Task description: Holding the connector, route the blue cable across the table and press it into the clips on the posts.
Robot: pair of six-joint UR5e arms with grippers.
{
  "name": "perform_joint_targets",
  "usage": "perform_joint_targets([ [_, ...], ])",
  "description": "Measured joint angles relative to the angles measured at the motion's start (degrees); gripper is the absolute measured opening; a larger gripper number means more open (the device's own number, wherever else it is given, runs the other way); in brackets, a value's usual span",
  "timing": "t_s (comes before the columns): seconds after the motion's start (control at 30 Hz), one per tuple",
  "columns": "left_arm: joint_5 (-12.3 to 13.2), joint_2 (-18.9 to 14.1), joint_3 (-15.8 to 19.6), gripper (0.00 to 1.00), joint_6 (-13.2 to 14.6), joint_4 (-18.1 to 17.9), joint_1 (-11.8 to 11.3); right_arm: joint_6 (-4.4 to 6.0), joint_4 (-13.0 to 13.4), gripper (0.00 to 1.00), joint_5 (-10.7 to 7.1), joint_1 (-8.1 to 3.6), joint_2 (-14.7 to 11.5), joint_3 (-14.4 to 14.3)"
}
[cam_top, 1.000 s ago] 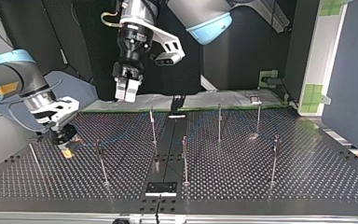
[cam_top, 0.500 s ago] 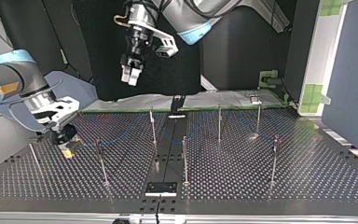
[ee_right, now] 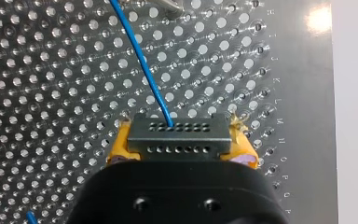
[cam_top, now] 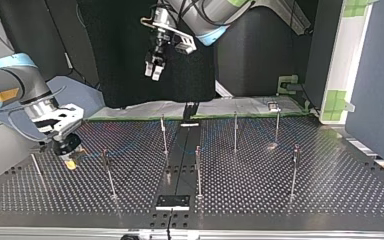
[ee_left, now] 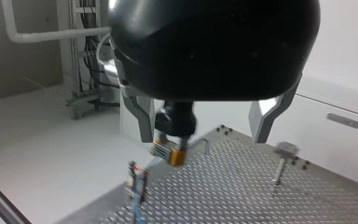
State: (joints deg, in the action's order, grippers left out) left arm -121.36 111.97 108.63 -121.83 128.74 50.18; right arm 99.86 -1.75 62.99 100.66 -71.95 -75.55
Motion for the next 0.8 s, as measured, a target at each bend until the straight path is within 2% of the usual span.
perform_joint_targets([
  [0.2,1.17,2.17,3.39,1.00,-3.30,-3.39,-1.76,0.00,-0.01,0.00,-0.05,-0.01,0.00,0.00],
  [0.3,1.30,2.36,5.09,1.00,-3.39,-5.09,-3.21,0.00,0.00,0.00,0.00,-0.04,0.00,-0.01],
  [0.53,2.41,2.39,9.28,1.00,-0.72,-9.27,-7.31,0.03,0.00,0.00,-0.01,-0.06,0.04,-0.01],
  [0.8,2.47,2.41,14.43,1.00,3.77,-14.42,-12.21,0.08,0.00,0.00,0.03,-0.06,0.08,0.02],
])
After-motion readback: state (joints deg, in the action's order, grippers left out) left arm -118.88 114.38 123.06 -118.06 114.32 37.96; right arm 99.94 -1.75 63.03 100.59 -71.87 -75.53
